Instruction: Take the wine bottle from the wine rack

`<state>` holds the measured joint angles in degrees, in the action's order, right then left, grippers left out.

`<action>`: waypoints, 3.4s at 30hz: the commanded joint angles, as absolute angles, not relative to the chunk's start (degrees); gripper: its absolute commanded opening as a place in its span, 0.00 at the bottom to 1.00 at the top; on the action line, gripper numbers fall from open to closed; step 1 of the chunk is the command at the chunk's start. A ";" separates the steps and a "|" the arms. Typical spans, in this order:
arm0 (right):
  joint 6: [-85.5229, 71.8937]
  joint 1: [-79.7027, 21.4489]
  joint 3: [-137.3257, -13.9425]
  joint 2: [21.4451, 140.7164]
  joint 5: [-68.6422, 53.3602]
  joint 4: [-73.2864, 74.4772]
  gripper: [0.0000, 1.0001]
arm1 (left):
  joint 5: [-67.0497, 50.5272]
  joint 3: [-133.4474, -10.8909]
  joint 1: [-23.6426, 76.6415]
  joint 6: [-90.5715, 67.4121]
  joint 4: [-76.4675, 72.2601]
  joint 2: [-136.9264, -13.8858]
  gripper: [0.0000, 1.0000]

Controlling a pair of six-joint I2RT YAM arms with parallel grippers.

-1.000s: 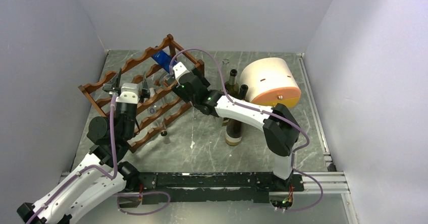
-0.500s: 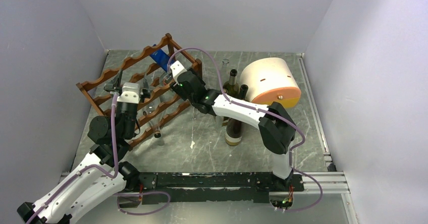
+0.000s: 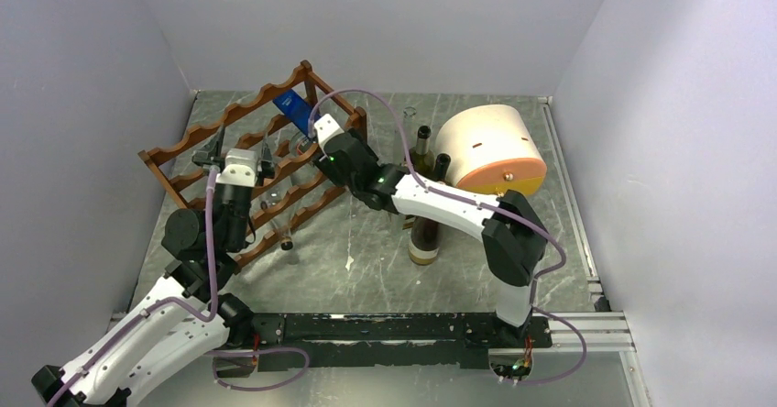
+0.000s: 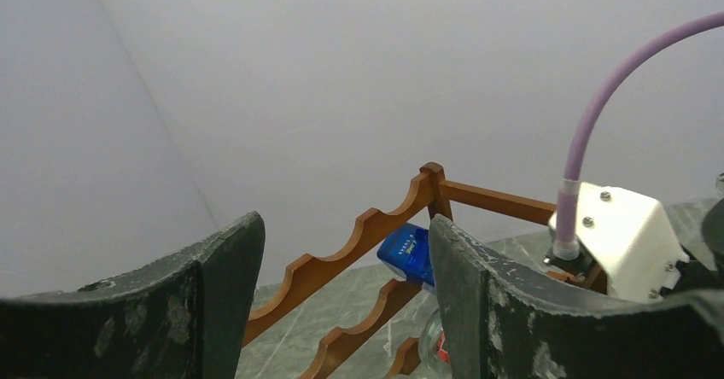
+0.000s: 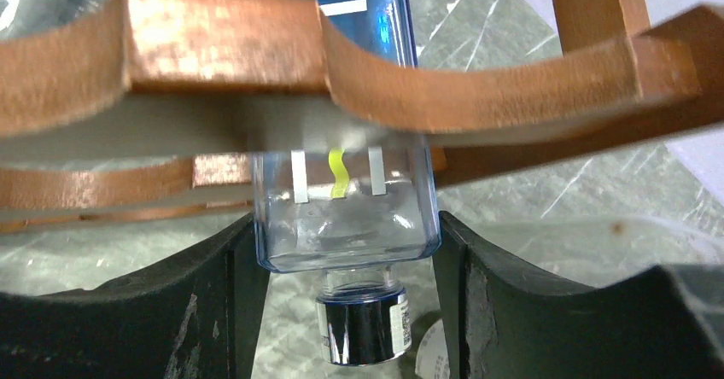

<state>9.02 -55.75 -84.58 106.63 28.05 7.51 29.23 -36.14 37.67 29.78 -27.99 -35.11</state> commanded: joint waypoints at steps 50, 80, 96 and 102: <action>15.29 -55.33 -85.22 109.98 30.32 6.54 0.93 | 27.85 -36.65 37.28 29.36 -28.28 -35.92 0.73; -5.91 -59.77 -83.69 98.70 22.70 21.82 0.06 | 21.64 -38.37 37.35 28.39 -23.95 -39.41 0.72; -14.28 -63.29 -81.72 94.87 25.55 27.28 0.00 | 21.51 -38.61 37.35 27.52 -23.51 -39.76 0.71; -13.45 -63.58 -77.85 91.72 25.03 25.22 0.00 | 20.96 -38.62 37.32 27.34 -23.36 -40.05 0.71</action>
<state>-12.91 -61.98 -79.46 95.50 28.23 29.39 21.61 -37.01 37.65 28.14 -22.98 -40.10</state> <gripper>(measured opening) 0.640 0.713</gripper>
